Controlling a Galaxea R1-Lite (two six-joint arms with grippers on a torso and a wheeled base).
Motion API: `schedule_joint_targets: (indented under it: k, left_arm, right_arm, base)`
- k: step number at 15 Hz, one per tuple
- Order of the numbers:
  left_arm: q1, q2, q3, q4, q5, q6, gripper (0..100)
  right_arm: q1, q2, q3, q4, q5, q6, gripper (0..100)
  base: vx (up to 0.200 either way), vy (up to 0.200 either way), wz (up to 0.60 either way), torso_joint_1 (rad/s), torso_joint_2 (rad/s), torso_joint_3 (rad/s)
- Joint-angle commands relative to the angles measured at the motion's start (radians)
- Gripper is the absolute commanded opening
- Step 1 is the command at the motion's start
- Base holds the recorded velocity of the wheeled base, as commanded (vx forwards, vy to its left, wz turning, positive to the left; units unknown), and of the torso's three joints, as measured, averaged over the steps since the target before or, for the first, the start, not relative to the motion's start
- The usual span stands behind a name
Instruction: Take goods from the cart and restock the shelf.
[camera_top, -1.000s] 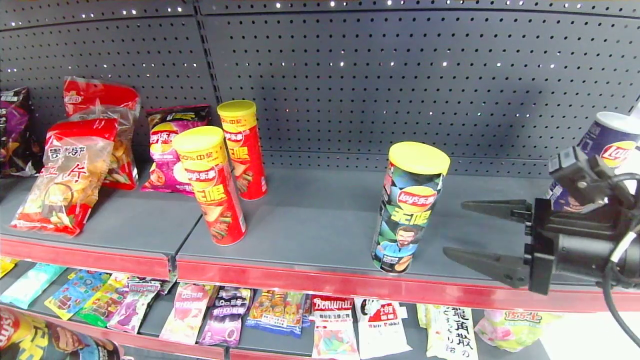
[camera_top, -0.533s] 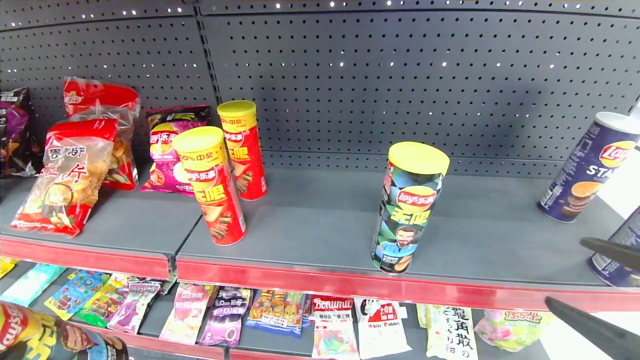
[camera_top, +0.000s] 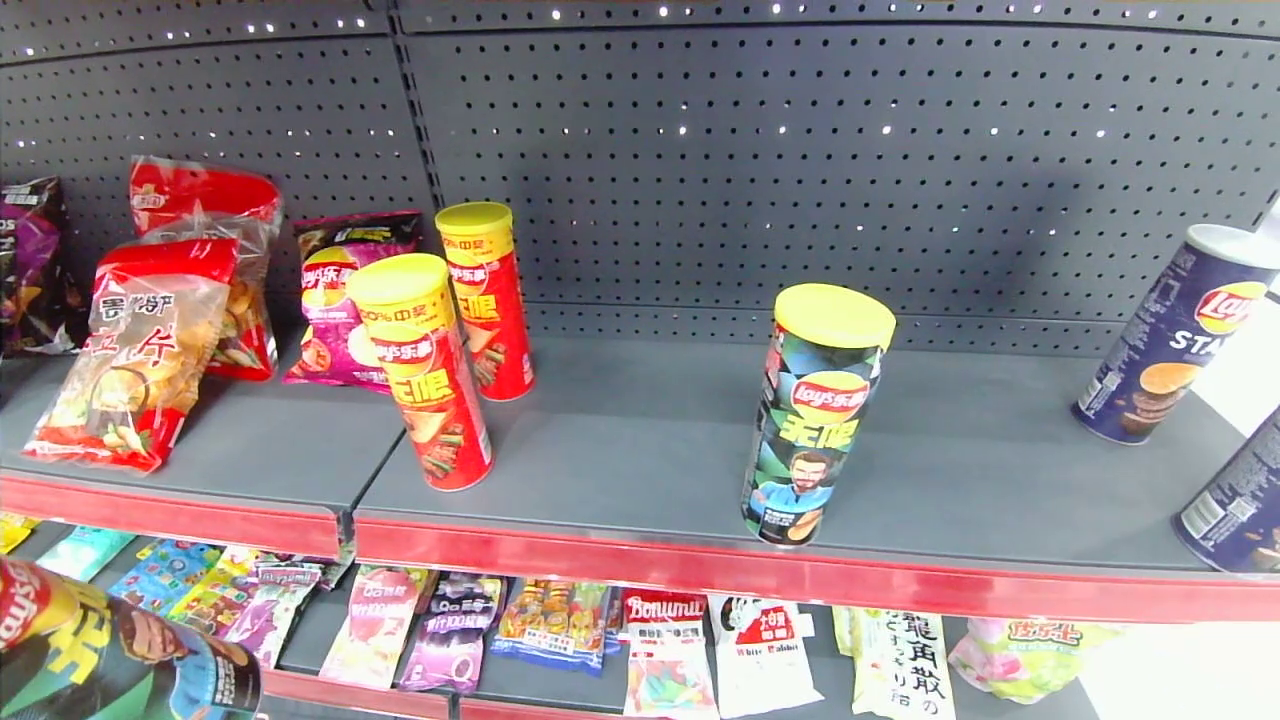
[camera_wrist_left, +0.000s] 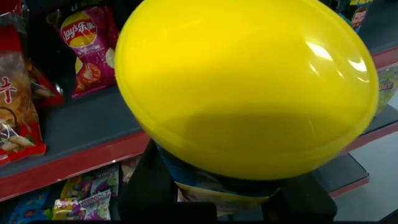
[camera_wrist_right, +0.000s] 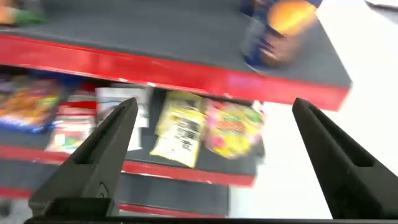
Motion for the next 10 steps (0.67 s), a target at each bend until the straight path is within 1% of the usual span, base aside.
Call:
schedule_joint_targets:
  k: [1, 2, 4, 5, 6, 7, 8, 9, 10]
  left_arm:
    - [0.0, 0.026, 0.001, -0.01, -0.001, -0.02, 0]
    - [0.0, 0.034, 0.0, -0.029, -0.001, -0.043, 0]
    - [0.0, 0.046, 0.004, -0.059, 0.001, -0.066, 0]
    - [0.0, 0.048, 0.004, -0.062, -0.001, -0.069, 0]
    - [0.0, 0.046, 0.004, -0.065, -0.001, -0.07, 0]
    - [0.0, 0.046, 0.004, -0.065, -0.001, -0.07, 0]
    - [0.0, 0.046, 0.004, -0.065, -0.001, -0.07, 0]
    - [-0.004, 0.046, 0.004, -0.067, -0.004, -0.072, 0]
    - [-0.015, 0.037, 0.012, -0.065, -0.021, -0.072, 0]
  right_arm:
    - [-0.007, 0.072, -0.048, -0.021, -0.022, 0.007, 100]
    - [-0.039, 0.141, -0.078, -0.043, -0.044, 0.01, 100]
    - [-0.139, 0.153, -0.038, -0.043, -0.082, 0.01, 100]
    - [-0.162, 0.144, -0.02, -0.046, -0.084, 0.008, 100]
    - [-0.226, 0.087, 0.041, -0.043, -0.081, -0.009, 100]
    - [-0.24, 0.044, 0.077, -0.044, -0.071, -0.019, 100]
    - [-0.205, -0.095, 0.163, -0.061, 0.019, -0.019, 100]
    - [-0.224, -0.141, 0.196, -0.13, 0.226, 0.019, 100]
    - [-0.231, -0.157, 0.245, -0.231, 0.422, 0.05, 100]
  base:
    - [0.0, 0.0, 0.0, 0.0, 0.0, 0.0]
    - [0.0, 0.0, 0.0, 0.0, 0.0, 0.0]
    - [0.0, 0.0, 0.0, 0.0, 0.0, 0.0]
    - [0.0, 0.0, 0.0, 0.0, 0.0, 0.0]
    - [0.0, 0.0, 0.0, 0.0, 0.0, 0.0]
    - [0.0, 0.0, 0.0, 0.0, 0.0, 0.0]
    - [0.0, 0.0, 0.0, 0.0, 0.0, 0.0]
    - [0.0, 0.0, 0.0, 0.0, 0.0, 0.0]
    - [0.0, 0.0, 0.0, 0.0, 0.0, 0.0]
